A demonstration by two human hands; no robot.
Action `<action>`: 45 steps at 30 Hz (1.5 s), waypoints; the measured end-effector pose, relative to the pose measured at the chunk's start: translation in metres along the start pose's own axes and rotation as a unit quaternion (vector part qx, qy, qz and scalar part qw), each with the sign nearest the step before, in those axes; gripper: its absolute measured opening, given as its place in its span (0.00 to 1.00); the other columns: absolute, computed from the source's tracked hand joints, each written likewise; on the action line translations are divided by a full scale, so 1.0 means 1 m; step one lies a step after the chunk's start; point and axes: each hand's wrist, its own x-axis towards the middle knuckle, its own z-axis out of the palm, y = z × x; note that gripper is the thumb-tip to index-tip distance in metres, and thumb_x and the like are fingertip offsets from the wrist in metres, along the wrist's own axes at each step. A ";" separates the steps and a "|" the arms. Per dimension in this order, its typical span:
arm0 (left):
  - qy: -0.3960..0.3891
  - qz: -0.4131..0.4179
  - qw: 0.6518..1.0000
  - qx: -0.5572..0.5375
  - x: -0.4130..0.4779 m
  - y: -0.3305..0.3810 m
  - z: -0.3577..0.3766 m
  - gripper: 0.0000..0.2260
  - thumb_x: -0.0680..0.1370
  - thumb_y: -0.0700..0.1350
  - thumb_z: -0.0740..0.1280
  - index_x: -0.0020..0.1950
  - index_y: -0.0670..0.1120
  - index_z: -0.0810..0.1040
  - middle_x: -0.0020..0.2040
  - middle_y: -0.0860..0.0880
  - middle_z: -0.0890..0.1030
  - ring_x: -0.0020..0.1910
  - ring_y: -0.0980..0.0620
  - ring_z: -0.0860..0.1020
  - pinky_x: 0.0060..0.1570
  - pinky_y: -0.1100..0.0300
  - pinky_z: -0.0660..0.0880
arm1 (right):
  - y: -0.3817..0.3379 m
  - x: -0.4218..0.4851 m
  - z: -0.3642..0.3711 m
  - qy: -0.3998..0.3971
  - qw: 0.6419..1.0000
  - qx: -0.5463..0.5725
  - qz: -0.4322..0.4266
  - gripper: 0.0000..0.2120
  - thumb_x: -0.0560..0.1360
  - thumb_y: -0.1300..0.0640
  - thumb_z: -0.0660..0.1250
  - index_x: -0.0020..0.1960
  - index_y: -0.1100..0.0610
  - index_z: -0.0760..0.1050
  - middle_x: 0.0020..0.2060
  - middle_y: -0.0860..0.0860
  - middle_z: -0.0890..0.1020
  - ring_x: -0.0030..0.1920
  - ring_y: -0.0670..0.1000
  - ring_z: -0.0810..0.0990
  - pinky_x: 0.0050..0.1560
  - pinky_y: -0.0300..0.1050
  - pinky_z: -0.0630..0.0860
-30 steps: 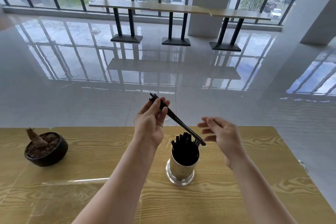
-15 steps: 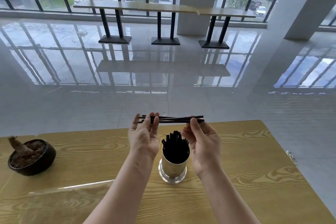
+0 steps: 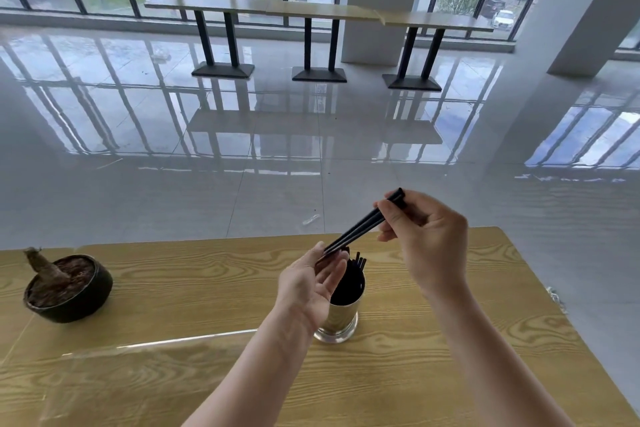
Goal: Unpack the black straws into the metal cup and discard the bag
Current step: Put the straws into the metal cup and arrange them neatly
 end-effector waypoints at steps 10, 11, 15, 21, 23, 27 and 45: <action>0.123 0.168 0.924 0.320 0.023 0.002 -0.058 0.08 0.78 0.35 0.64 0.53 0.44 0.81 0.43 0.45 0.81 0.37 0.50 0.77 0.32 0.58 0.76 | 0.048 -0.001 0.000 -0.099 0.981 -0.161 0.039 0.08 0.75 0.59 0.75 0.41 0.48 0.82 0.30 0.46 0.85 0.27 0.44 0.83 0.29 0.43 0.82; 0.114 0.175 0.914 0.349 0.024 0.000 -0.058 0.08 0.78 0.36 0.64 0.53 0.45 0.80 0.45 0.45 0.81 0.37 0.50 0.77 0.33 0.58 0.77 | 0.056 -0.004 0.006 -0.110 0.978 -0.174 0.041 0.06 0.76 0.59 0.74 0.41 0.51 0.82 0.29 0.47 0.84 0.26 0.43 0.83 0.29 0.44 0.82; 0.085 0.200 0.855 0.471 0.028 -0.006 -0.057 0.12 0.77 0.40 0.67 0.60 0.47 0.79 0.47 0.48 0.82 0.42 0.50 0.79 0.51 0.46 0.81 | 0.079 -0.014 0.032 -0.150 0.960 -0.224 0.070 0.03 0.76 0.59 0.74 0.44 0.54 0.82 0.29 0.43 0.83 0.25 0.41 0.82 0.29 0.44 0.82; 0.042 0.217 0.756 0.616 0.036 -0.015 -0.051 0.31 0.76 0.44 0.67 0.79 0.47 0.63 0.71 0.46 0.72 0.68 0.49 0.72 0.68 0.52 0.70 | 0.099 -0.028 0.046 -0.183 0.934 -0.303 0.055 0.12 0.72 0.56 0.76 0.56 0.54 0.84 0.44 0.47 0.87 0.38 0.47 0.85 0.42 0.42 0.82; 0.024 0.191 0.762 0.619 0.037 -0.016 -0.051 0.35 0.76 0.44 0.65 0.81 0.47 0.55 0.77 0.45 0.67 0.75 0.47 0.66 0.73 0.51 0.64 | 0.102 -0.031 0.044 -0.183 0.930 -0.319 0.026 0.19 0.71 0.58 0.78 0.61 0.55 0.82 0.50 0.49 0.87 0.44 0.50 0.84 0.49 0.42 0.79; -0.004 0.183 0.752 0.634 0.038 -0.021 -0.051 0.39 0.75 0.41 0.64 0.82 0.49 0.49 0.80 0.48 0.62 0.79 0.50 0.60 0.71 0.59 0.59 | 0.107 -0.036 0.039 -0.200 0.895 -0.388 -0.090 0.23 0.72 0.61 0.77 0.66 0.56 0.79 0.58 0.47 0.84 0.53 0.53 0.79 0.49 0.48 0.82; -0.022 0.226 0.579 0.783 0.064 -0.041 -0.038 0.38 0.78 0.50 0.61 0.82 0.43 0.44 0.83 0.44 0.45 0.81 0.45 0.39 0.79 0.48 0.42 | 0.140 -0.045 0.029 -0.276 0.874 -0.371 0.145 0.36 0.81 0.40 0.59 0.82 0.56 0.52 0.79 0.50 0.62 0.78 0.53 0.54 0.76 0.50 0.57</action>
